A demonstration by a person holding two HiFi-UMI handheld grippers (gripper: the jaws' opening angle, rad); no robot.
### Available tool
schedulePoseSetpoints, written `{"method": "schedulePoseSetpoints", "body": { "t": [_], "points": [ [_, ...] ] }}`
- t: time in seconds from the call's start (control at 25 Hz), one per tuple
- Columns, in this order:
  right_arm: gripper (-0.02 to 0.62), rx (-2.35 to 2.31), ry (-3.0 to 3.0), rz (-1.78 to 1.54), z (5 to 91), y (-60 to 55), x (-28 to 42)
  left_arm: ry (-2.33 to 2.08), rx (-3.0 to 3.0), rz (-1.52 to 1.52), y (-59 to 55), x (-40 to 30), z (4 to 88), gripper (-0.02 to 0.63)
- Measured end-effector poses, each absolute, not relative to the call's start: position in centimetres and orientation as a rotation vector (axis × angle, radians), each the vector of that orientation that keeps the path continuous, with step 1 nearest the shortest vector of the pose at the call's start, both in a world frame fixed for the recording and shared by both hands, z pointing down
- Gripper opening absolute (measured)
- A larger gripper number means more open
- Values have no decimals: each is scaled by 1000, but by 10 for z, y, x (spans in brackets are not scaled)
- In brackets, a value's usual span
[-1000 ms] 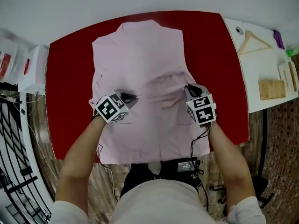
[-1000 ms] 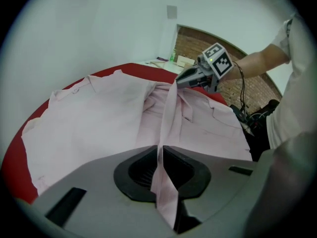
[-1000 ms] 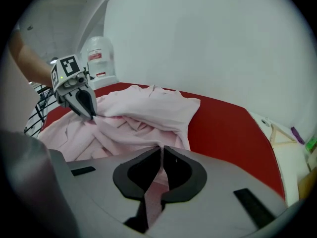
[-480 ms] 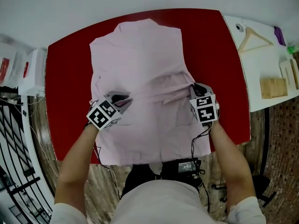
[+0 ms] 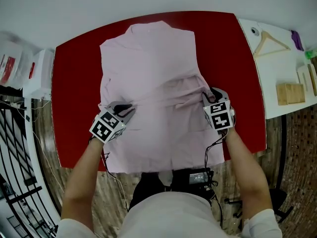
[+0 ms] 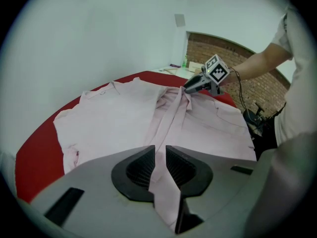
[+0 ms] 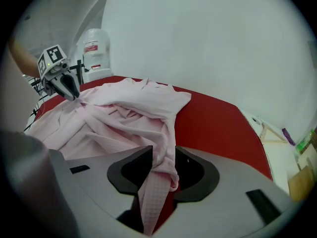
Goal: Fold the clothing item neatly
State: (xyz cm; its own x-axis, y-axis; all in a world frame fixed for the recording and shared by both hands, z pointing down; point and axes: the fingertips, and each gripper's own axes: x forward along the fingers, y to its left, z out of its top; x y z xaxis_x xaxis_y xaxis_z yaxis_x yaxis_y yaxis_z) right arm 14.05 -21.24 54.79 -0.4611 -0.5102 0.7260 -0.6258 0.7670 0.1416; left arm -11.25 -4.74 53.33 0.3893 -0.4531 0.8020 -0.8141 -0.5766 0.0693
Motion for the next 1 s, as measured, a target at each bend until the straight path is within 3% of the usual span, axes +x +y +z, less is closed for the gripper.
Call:
{"method": "schedulePoseSetpoints", "body": {
  "t": [0.64,1.0],
  "points": [
    [121,834,-2133,162,549,-194,160,-1316,1758,1128,55,-209,580,51],
    [121,829,-2168,150,541,-195,164,-1425,1722,989,67,-208,565,51]
  ]
}}
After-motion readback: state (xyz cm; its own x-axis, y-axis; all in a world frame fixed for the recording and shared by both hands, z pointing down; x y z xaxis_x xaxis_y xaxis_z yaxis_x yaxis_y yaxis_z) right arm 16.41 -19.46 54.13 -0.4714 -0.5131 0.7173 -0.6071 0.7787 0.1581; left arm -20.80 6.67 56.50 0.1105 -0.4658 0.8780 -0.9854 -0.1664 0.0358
